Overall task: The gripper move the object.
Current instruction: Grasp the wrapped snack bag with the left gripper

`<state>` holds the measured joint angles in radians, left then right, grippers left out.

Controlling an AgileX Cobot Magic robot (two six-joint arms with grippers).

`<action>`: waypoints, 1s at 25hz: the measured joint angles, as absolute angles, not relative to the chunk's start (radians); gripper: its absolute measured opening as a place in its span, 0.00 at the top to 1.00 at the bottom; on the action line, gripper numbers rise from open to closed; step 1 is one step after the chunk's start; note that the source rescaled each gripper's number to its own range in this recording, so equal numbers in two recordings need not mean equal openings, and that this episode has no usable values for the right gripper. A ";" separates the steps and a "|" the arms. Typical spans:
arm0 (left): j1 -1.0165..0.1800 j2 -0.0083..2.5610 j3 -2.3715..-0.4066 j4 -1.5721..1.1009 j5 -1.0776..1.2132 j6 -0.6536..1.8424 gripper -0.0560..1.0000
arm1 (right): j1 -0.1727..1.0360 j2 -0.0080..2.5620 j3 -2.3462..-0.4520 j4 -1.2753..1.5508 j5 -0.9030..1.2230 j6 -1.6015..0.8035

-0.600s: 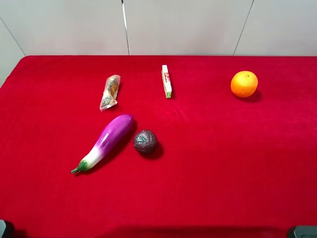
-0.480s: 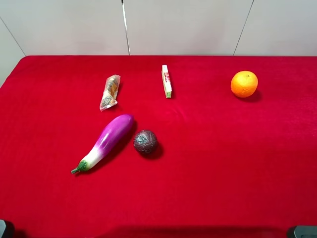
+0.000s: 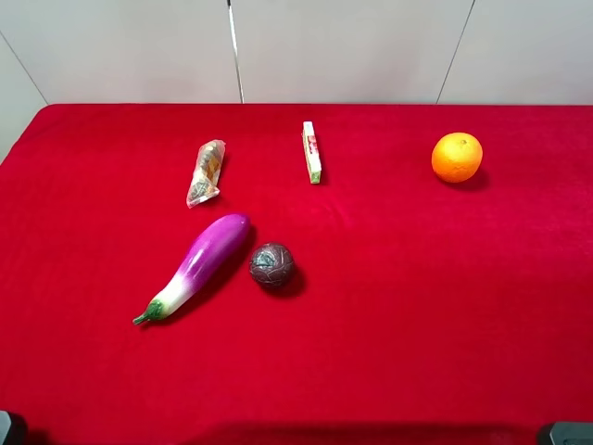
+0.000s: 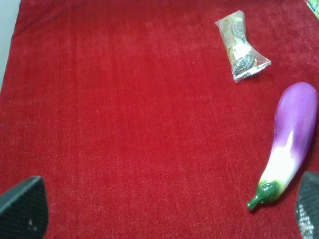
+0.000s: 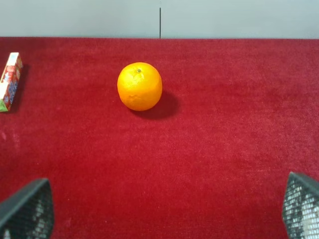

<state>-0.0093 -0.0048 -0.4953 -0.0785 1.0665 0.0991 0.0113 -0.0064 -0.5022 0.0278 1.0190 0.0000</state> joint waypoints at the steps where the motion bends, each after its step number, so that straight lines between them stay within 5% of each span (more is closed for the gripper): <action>1: -0.009 -0.005 -0.495 -0.079 1.066 0.099 0.00 | 0.011 -0.006 -0.502 0.028 1.019 -0.005; 25: -0.009 0.048 -0.519 -0.078 1.052 0.052 0.02 | 0.011 -0.006 -0.502 0.028 1.019 -0.005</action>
<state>-0.0093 0.0481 -0.5186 -0.0777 1.0515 0.0517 0.0113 -0.0064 -0.5022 0.0278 1.0190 -0.0053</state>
